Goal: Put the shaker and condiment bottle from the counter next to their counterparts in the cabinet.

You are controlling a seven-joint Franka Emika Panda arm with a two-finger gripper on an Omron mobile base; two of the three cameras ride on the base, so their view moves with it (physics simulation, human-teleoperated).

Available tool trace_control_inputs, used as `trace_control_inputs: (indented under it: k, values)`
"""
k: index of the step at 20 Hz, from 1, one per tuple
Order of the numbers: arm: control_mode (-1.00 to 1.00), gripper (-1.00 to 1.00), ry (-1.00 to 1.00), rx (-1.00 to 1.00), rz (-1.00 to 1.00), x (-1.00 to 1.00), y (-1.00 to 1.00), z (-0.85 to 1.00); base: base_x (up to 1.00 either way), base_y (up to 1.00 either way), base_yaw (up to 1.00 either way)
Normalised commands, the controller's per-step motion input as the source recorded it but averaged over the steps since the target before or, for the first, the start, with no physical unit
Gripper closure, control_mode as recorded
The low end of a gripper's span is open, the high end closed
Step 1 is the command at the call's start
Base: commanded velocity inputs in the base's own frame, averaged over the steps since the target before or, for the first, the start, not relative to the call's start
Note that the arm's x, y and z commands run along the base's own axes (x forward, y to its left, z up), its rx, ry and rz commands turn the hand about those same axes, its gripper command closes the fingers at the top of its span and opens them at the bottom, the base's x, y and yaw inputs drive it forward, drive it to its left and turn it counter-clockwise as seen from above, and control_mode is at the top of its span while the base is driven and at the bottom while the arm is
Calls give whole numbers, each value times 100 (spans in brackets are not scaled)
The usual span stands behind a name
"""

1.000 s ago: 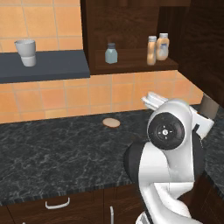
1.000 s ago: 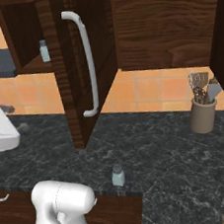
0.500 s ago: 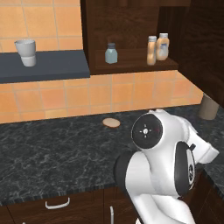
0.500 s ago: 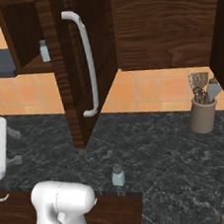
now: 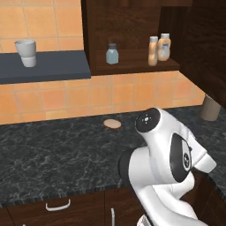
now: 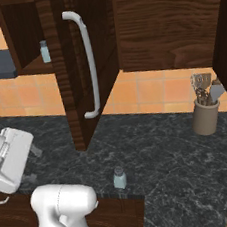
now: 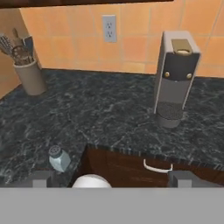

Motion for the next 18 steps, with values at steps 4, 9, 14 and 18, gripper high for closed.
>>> trace_control_inputs:
  k: [4, 9, 14, 18]
  values:
    - [-100, -100, 1, 7, -4, 4, -58, -53, 0, 0, 0]
    - [-100, -100, 6, -7, 0, 15, -3, -43, 0, 0, 0]
    - [-100, -100, 0, -2, -1, 36, -8, -51, 0, 0, 0]
    - [-100, -100, 0, -1, -2, 31, -28, -79, 0, 0, 0]
